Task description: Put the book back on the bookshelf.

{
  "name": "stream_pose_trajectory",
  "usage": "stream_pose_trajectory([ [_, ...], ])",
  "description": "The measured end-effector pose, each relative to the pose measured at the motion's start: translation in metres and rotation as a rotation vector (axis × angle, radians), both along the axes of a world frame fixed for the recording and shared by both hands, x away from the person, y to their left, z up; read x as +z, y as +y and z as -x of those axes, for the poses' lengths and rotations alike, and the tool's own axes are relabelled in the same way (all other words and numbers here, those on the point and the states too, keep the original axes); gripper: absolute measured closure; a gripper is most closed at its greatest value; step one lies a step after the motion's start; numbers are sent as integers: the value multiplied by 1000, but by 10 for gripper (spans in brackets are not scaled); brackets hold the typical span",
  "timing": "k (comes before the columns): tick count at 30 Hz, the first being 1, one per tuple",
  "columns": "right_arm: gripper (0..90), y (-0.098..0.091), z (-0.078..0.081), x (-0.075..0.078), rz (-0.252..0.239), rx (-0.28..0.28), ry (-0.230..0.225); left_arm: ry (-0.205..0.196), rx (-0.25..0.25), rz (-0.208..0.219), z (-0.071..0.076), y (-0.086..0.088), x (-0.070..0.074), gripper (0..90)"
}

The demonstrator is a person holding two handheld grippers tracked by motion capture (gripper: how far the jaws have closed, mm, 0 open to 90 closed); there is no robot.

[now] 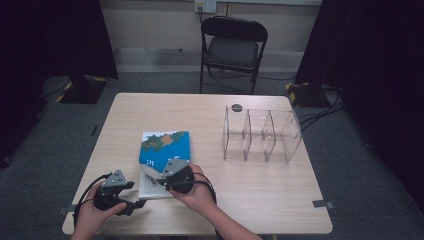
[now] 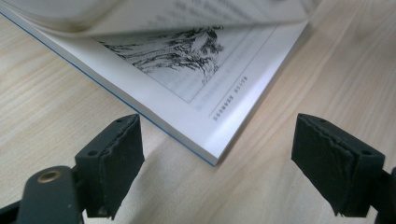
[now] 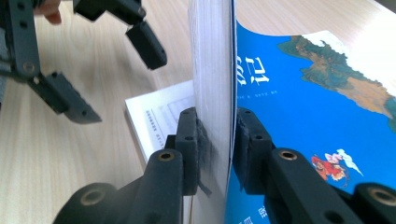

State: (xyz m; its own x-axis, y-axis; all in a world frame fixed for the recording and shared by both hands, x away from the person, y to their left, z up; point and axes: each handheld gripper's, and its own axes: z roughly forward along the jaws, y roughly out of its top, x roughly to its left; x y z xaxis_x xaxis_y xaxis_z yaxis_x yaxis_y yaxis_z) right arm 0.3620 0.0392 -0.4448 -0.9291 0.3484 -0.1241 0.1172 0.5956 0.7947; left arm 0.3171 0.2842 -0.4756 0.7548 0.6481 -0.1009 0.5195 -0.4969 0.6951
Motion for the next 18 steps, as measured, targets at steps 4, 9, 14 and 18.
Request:
stream_pose_trajectory([
  [4, 744, -1, -2, 9, 7, -8, 8, 4, -17, -21, 1, -2, -4, 171],
  [9, 746, -2, -4, 14, 15, -15, 11, 26, -21, -46, 1, -2, -11, 178],
  [14, 749, -3, -6, 21, 17, -23, 21, 25, -25, -53, 0, -1, -14, 179],
  [18, 750, -3, -9, 27, 26, -30, 29, 17, -11, -36, 0, 0, -15, 171],
])
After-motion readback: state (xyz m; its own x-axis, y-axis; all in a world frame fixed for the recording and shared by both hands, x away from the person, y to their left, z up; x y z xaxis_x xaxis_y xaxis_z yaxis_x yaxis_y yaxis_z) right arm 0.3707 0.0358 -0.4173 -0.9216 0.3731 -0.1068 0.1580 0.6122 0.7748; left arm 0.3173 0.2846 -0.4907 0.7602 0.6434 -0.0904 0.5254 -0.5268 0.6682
